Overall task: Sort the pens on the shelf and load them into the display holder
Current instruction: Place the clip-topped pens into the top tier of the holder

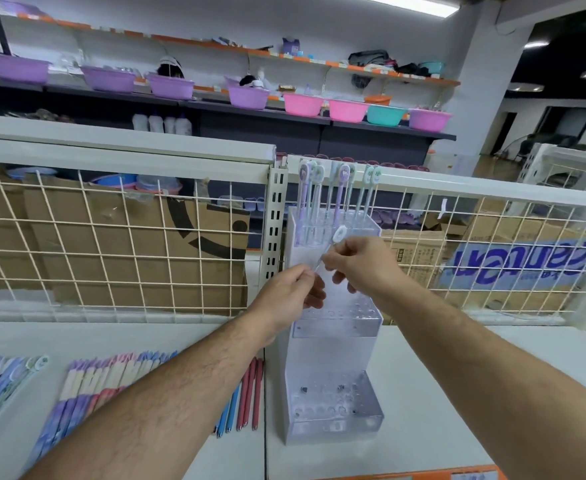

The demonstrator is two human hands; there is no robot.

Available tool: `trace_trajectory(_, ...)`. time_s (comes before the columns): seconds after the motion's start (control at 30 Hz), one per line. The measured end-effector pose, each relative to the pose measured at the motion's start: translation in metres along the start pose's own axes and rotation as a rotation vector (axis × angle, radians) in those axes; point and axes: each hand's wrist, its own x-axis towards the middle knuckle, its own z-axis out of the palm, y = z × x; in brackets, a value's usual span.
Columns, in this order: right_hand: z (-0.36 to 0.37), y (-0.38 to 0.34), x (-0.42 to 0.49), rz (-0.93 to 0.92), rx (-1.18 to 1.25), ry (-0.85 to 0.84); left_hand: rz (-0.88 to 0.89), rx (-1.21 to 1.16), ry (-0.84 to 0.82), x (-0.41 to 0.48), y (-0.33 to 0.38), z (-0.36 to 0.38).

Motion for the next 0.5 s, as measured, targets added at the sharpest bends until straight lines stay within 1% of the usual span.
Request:
trace_trajectory(0.17, -0.003, -0.014, 0.007, -0.031, 0.096, 0.041, 0.038, 0.146, -0.003, -0.003, 0.002, 0.003)
trace_trajectory(0.27, -0.001, -0.016, 0.007, -0.033, 0.057, -0.02, 0.042, 0.212, 0.016, -0.006, 0.003, 0.003)
trace_trajectory(0.4, 0.01, -0.009, 0.004, -0.031, 0.012, -0.042, 0.046, 0.202, 0.014, -0.007, 0.006, 0.003)
trace_trajectory(0.5, 0.006, -0.013, 0.008, -0.072, 0.04, 0.011, 0.051, 0.176, 0.005, -0.007, 0.007, 0.004)
